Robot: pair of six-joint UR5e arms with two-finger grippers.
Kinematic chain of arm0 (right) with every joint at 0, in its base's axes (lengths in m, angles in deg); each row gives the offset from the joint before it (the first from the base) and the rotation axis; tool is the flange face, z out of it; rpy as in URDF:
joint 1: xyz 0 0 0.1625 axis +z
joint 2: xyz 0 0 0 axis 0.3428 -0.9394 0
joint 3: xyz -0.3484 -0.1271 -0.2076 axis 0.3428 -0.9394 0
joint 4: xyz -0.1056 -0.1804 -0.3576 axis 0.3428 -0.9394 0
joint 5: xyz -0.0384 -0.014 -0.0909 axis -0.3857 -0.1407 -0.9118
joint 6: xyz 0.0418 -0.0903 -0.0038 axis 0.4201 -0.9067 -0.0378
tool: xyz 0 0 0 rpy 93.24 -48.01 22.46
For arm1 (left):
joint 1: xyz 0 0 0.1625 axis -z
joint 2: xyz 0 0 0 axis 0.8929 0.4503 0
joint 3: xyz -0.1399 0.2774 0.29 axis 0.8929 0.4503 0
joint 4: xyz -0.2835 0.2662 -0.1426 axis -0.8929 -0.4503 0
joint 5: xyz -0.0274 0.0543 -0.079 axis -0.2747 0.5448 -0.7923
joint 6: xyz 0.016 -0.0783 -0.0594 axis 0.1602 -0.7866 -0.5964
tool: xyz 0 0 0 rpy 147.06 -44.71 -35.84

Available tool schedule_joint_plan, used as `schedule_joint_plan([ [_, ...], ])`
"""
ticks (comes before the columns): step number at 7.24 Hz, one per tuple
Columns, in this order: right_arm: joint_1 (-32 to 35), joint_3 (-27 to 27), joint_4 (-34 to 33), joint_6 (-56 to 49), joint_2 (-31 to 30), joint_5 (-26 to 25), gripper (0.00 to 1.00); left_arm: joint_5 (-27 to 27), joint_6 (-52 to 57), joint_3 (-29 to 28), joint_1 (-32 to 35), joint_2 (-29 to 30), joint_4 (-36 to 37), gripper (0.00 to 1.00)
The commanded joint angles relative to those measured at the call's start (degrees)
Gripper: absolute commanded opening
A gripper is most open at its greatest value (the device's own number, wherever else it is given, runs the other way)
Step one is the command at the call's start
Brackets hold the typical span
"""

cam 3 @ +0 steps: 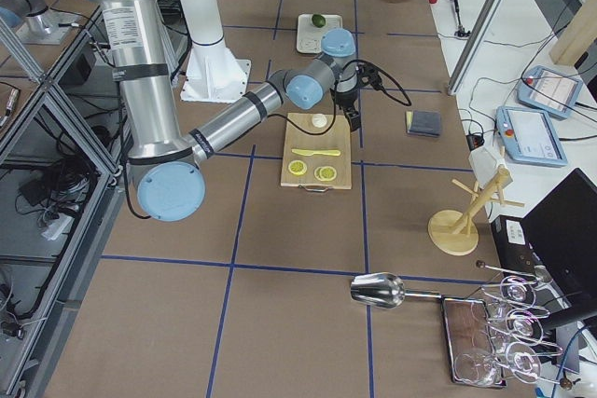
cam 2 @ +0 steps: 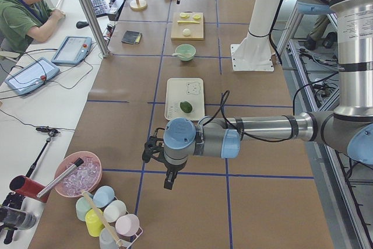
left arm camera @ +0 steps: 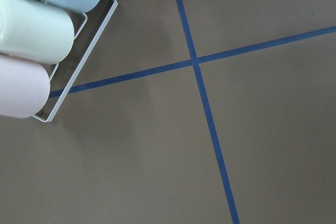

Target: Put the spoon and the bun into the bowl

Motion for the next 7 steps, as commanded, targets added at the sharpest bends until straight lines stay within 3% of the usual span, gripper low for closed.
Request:
schedule_joint_plan([
  [1,-8.6,-3.2,0.3,6.4,3.4,-7.4,1.0,0.1,0.1,0.1,0.2,-0.5,-0.1,1.0],
  [2,-9.9,-3.2,0.3,6.4,3.3,-8.0,0.98,0.1,0.1,0.1,0.2,-0.4,-0.2,1.0],
  [3,-12.0,-3.3,0.0,6.4,3.0,-9.3,0.84,0.1,0.1,0.1,0.2,-0.1,-0.2,1.0],
  [6,-15.1,-7.6,0.3,7.3,4.8,-12.2,0.81,0.1,0.1,0.3,0.2,-0.2,-0.2,1.0],
  [7,-15.4,-7.5,0.2,7.3,4.3,-12.3,0.67,0.0,0.1,0.4,0.2,-0.1,-0.2,1.0],
])
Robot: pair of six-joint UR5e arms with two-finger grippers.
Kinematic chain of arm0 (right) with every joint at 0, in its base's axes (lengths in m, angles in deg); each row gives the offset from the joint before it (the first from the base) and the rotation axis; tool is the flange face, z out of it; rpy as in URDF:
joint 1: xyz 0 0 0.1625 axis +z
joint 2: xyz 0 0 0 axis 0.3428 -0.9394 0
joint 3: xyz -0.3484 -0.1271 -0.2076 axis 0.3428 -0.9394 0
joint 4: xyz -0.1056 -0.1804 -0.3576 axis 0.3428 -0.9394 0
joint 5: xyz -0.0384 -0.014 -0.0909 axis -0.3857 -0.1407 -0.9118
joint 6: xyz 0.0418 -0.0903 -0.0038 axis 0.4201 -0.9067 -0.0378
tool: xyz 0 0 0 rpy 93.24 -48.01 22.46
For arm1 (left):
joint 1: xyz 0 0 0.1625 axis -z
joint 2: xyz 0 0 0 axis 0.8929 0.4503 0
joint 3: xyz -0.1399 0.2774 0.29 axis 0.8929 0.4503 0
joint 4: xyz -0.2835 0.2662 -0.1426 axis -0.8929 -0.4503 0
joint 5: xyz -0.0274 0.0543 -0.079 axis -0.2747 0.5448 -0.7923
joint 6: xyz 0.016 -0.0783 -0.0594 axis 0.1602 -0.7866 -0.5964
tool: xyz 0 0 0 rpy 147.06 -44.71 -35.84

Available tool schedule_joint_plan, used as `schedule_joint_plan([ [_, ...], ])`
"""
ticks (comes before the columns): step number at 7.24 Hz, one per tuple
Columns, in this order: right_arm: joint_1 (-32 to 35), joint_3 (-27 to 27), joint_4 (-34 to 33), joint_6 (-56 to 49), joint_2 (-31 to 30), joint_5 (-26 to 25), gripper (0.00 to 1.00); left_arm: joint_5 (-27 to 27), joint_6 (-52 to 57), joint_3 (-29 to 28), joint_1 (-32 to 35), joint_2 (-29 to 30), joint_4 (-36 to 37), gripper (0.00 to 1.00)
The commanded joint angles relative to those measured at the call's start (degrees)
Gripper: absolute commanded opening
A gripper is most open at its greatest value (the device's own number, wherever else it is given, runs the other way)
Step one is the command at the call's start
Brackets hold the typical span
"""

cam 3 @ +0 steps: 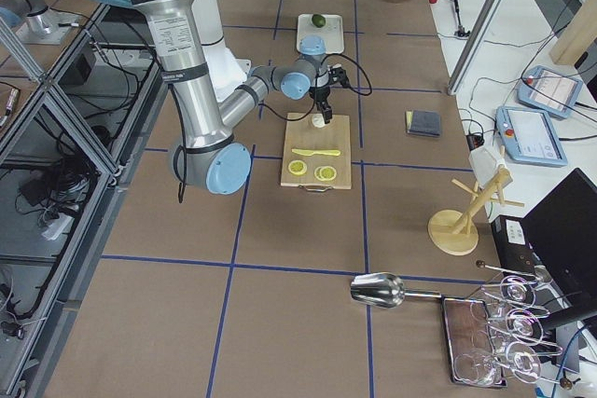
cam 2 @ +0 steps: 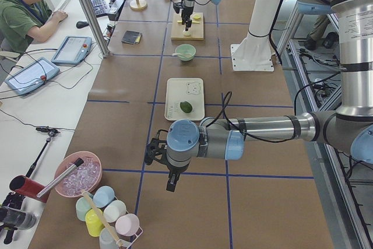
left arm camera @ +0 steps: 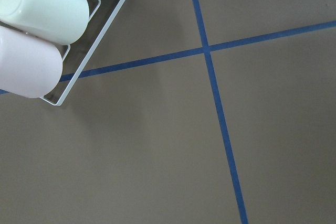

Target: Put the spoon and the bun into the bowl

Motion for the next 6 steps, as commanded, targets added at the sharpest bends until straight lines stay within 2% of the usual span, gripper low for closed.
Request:
schedule_joint_plan([
  [1,-0.6,-0.6,-0.2,0.3,-0.1,-0.3,0.44,0.0,0.0,0.1,0.0,0.1,0.0,1.0],
  [3,-0.7,-0.7,-0.4,0.3,0.0,-0.1,0.0,0.0,0.0,0.2,0.0,0.3,0.0,1.0],
  [5,-0.7,-0.5,-0.3,0.4,0.5,-0.1,0.0,0.0,0.0,0.3,-0.1,0.4,0.0,1.0],
  [6,-1.3,-0.8,-0.7,3.7,2.5,-0.2,0.0,0.0,0.0,0.3,0.0,0.4,0.0,1.0],
])
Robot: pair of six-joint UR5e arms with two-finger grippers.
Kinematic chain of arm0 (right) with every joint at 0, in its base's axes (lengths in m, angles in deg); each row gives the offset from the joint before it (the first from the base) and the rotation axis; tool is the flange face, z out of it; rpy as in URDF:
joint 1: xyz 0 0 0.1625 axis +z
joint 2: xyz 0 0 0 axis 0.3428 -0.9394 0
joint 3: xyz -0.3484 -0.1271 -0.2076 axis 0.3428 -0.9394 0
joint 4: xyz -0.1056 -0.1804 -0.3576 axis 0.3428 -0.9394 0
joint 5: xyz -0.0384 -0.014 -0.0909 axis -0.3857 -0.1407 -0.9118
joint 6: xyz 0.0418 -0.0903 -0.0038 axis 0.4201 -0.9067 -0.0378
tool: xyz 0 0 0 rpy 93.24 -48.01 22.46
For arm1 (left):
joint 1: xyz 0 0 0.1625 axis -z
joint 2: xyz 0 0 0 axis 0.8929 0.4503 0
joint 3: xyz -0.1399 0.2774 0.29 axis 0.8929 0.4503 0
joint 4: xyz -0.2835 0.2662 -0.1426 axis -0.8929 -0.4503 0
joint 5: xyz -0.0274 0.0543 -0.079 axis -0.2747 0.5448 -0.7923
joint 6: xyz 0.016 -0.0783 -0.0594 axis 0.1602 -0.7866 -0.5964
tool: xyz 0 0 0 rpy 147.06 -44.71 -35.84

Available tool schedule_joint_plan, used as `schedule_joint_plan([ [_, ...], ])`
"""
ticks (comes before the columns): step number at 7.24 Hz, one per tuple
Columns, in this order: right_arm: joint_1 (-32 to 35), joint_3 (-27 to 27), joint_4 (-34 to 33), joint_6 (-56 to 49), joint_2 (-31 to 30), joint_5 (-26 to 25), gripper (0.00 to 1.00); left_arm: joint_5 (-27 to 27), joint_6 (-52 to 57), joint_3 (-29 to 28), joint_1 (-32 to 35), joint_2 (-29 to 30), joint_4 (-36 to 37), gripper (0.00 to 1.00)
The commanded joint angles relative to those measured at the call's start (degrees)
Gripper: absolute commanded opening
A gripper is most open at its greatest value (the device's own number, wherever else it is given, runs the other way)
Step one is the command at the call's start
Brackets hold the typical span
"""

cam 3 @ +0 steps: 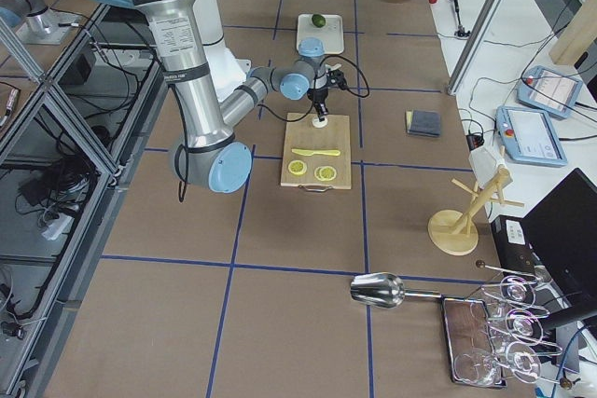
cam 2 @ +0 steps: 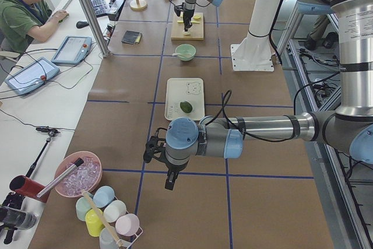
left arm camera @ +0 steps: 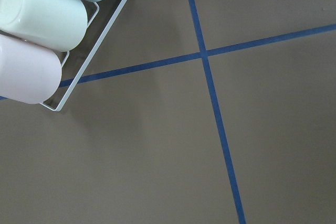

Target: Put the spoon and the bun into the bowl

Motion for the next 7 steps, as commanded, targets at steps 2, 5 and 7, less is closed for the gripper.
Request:
schedule_joint_plan([
  [2,-1.1,-0.2,-9.9,8.9,12.5,-0.1,0.0,0.0,-0.1,0.0,0.0,0.3,0.0,1.0],
  [5,-4.5,-10.2,-15.5,16.8,26.7,-4.3,0.0,0.0,-0.1,0.0,0.0,0.3,0.0,1.0],
  [7,-7.6,-11.2,-15.4,16.9,26.2,-8.2,1.0,0.0,-0.1,0.1,-0.1,0.3,0.0,1.0],
])
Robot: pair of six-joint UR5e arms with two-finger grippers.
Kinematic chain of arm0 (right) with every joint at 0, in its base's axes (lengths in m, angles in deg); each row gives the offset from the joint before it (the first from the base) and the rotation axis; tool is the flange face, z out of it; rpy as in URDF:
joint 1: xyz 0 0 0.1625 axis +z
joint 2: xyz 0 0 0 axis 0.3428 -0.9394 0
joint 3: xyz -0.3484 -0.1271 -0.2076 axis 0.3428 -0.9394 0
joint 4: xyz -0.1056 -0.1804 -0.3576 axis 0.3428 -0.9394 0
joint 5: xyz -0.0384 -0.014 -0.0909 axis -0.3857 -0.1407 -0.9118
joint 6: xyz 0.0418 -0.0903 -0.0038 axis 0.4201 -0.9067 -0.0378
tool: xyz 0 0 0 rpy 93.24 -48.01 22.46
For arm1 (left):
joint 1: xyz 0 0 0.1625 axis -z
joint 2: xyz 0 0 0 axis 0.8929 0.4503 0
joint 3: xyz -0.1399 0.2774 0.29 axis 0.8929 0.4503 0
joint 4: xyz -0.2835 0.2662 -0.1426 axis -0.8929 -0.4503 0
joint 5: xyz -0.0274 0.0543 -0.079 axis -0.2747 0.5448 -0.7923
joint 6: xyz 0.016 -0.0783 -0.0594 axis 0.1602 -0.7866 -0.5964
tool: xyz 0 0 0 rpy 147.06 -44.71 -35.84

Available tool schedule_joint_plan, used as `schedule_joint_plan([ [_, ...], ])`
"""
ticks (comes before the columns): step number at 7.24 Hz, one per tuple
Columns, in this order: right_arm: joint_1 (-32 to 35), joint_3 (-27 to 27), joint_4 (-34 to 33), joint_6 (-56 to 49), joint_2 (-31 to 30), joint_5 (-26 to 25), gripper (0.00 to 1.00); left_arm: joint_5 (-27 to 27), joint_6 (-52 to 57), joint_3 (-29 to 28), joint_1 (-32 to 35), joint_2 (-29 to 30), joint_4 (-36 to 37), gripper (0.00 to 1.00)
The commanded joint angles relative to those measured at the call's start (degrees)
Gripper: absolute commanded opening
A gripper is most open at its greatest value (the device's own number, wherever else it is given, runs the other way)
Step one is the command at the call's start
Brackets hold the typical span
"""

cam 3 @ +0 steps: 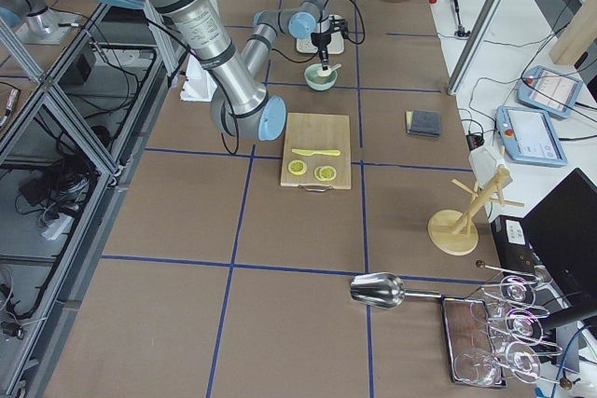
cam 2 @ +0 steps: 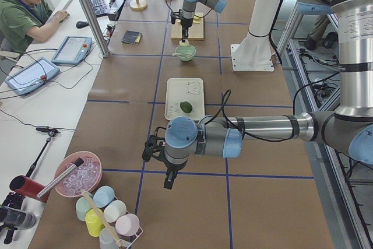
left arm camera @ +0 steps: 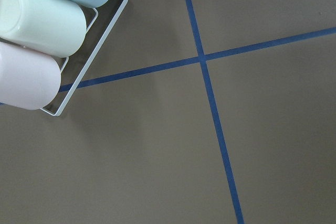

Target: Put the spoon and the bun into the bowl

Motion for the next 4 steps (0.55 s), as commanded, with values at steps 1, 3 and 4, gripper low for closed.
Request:
schedule_joint_plan([
  [1,-2.0,-0.8,0.0,0.2,0.4,-3.3,1.0,0.0,0.0,0.1,-0.1,0.0,0.0,1.0],
  [3,0.1,1.3,-0.5,-0.9,0.3,-2.0,1.0,0.0,0.0,0.1,-0.1,0.0,0.0,1.0],
  [4,4.7,2.4,-0.6,-3.8,-0.6,3.1,1.0,0.0,0.3,0.1,-0.1,-0.2,0.0,1.0],
])
